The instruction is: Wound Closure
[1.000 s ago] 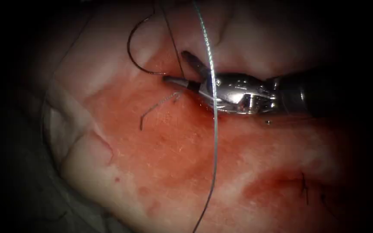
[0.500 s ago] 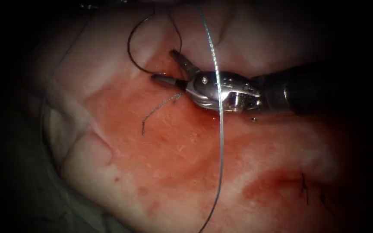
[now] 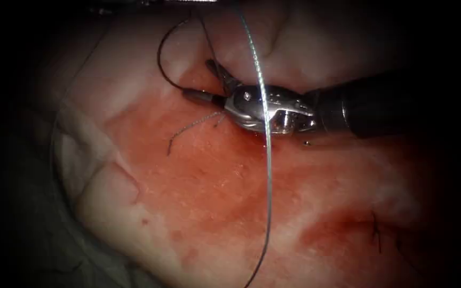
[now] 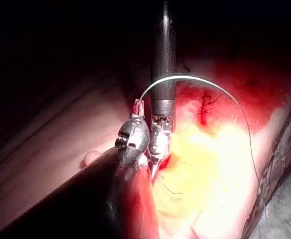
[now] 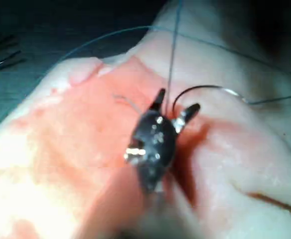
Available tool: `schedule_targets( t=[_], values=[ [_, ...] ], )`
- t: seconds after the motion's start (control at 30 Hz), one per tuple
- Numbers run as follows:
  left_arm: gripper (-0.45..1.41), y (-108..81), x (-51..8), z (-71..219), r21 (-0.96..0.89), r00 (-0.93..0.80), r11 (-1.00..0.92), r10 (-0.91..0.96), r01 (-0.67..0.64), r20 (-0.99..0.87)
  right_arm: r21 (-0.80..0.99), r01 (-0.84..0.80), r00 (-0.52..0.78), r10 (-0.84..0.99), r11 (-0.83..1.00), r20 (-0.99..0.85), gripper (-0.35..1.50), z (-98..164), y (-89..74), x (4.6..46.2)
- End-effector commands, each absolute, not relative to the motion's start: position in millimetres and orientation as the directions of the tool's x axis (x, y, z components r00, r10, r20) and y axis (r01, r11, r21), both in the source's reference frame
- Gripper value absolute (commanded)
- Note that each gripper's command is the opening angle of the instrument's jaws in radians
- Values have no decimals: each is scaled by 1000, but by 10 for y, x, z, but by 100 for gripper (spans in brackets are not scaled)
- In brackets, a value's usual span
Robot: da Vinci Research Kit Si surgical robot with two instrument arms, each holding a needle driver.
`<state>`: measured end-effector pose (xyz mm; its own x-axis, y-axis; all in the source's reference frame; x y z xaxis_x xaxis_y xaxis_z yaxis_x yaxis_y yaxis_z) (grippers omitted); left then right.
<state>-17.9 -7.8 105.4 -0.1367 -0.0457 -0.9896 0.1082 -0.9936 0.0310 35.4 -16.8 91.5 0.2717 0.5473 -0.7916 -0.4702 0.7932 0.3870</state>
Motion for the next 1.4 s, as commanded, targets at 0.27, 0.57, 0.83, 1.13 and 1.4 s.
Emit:
schedule_targets(
  t=[0.27, 0.57, 0.83, 1.13, 1.4],
  values=[
    [-45, -78, -186, 1060, 31, -138, -994, -45, 106, -989, 388, -462, 275, 545, 797, -792, 108, 924, -174, 368],
    [-45, -79, -186, 1061, 32, -139, -994, -47, 107, -989, 406, -407, 252, 528, 818, -811, -35, 917, -170, 361],
    [-45, -82, -184, 1061, 34, -138, -993, -49, 109, -989, 358, -436, 252, 494, 825, -832, -35, 907, -164, 350],
    [-45, -76, -171, 1061, 31, -129, -992, -46, 119, -991, 344, -462, 251, 493, 818, -833, 148, 907, -169, 352],
    [-45, -74, -161, 1057, 28, -139, -993, -45, 115, -989, 357, -425, 245, 485, 832, -840, 148, 896, -184, 320]
  ],
)
